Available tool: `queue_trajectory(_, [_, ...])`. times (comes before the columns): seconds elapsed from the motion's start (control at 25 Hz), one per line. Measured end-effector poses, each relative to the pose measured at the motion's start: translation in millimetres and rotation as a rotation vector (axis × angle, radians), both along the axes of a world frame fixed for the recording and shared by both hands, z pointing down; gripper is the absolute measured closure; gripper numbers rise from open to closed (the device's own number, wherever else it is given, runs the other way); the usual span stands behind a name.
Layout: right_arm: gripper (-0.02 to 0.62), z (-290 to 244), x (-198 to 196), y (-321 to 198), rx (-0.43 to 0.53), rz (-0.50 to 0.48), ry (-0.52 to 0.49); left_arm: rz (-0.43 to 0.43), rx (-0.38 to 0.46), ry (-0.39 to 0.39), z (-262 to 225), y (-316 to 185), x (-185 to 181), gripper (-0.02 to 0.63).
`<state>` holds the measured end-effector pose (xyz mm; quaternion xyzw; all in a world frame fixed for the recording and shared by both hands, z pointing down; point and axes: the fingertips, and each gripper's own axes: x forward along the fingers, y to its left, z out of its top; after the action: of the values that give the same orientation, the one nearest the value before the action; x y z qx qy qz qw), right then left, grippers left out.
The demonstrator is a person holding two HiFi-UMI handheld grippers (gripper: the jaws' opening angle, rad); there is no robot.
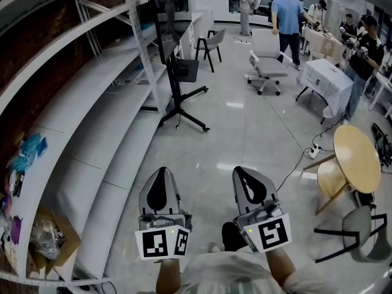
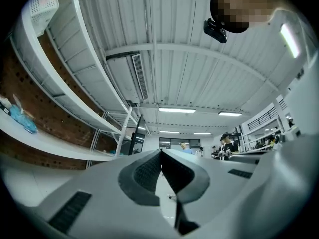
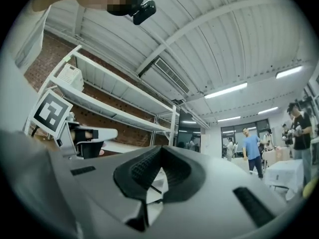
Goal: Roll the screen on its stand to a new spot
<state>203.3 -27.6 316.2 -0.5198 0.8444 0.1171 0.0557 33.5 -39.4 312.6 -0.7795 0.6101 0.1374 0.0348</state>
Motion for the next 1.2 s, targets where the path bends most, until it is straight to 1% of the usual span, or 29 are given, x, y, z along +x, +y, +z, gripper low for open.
queue_trajectory(0.2, [0.577, 8, -16, -28, 0.022, -0.037, 0.023, 0.024, -0.032, 0.024, 17, -39, 4, 0.592])
queue_trajectory(0.28, [0.576, 16, -15, -44, 0.024, -0.032, 0.057, 0.04, -0.05, 0.028, 25, -61, 13, 0.592])
queue_trajectory(0.36, [0.575, 23, -10, -70, 0.017, -0.022, 0.078, 0.056, -0.053, 0.015, 29, -87, 24, 0.592])
queue_trajectory(0.52, [0.575, 19, -7, -140, 0.028, -0.039, 0.036, 0.06, -0.035, -0.008, 23, -148, 29, 0.592])
queue_trajectory(0.72, [0.575, -3, -15, -248, 0.072, -0.068, 0.026, 0.01, -0.01, -0.029, 5, -245, 13, 0.592])
queue_trajectory(0.92, [0.575, -14, -21, -357, 0.079, -0.103, 0.026, -0.03, 0.012, -0.033, -10, -345, 4, 0.592])
queue_trajectory(1.04, [0.575, -20, -23, -409, 0.078, -0.112, 0.016, -0.05, 0.028, -0.039, -17, -388, 0, 0.592])
queue_trajectory(1.2, [0.575, -33, -33, -457, 0.11, -0.123, -0.001, -0.069, 0.042, -0.057, -26, -427, -9, 0.592])
